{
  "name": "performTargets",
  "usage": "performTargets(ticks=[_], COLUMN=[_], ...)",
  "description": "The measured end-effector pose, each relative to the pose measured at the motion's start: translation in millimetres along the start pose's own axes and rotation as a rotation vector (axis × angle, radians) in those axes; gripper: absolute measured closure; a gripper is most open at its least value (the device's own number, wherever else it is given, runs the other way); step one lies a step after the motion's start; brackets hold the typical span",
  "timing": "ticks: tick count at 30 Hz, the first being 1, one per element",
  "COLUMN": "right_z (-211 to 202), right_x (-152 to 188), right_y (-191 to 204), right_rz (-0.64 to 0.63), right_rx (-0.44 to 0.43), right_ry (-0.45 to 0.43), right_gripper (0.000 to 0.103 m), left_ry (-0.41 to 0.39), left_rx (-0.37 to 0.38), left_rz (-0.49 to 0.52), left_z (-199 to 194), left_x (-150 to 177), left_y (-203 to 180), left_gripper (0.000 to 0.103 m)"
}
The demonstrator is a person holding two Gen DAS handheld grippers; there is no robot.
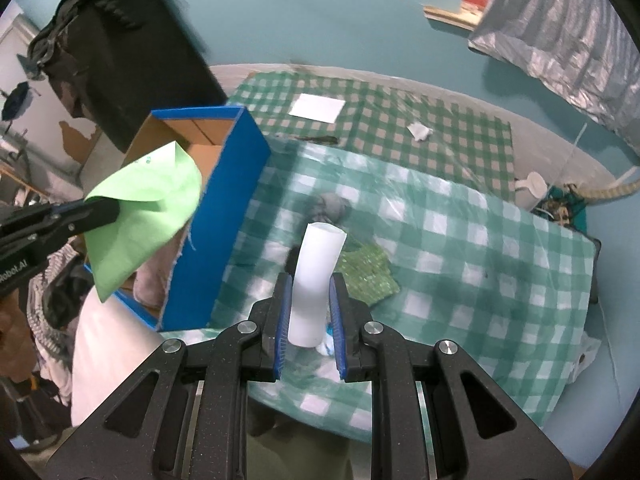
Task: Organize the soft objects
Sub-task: 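Carry the foam sheet with the left gripper while the right carries the foam block to the box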
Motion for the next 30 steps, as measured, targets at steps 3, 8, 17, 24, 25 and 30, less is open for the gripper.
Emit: performTargets(ticks=[3,8,17,24,25,30], right_z=[0,3,10,21,22,30], right_x=[-7,-17,-34,-51,-53,-63], right_y=[11,30,66,93,97,118], right_rz=[-0.023,-0.056,-0.120,-0.162,-0.169,-0.198], right_rx=[-0.009,-0.024,-0.047,-0.065,-0.067,-0.080], right_ry=[-0.004,-0.006,-0.005,0.005,0.006,0.011], right_gripper=[0.086,0.086,0.086,0.086,0.086,0.086], left_ry=[-0.006,-0.022,-0.027,-0.010,-0.007,0.003], left_rx=[-0.011,-0.022,-0.045,-0.052,-0.053,-0.057], left_rz=[-0.019,-0.041,-0.098,-0.157,-0.164,-0.193], left_z=[-4,-14,-21,-19,-18,-16], left_x=[1,4,11,18,19,23], left_y=[8,20,50,78,82,99], left_gripper=[0.100,0.100,0.100,0.100,0.100,0.100])
Point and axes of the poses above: each gripper's, at about its wrist camera, not at the fingertips, and z roughly the way its jaws point, y to its left, x to its underside, the point moved 2 cm from there along z, roughly the way its jaws point, and after that the axes turned 5 degrees about y, right-handed, at the moved point
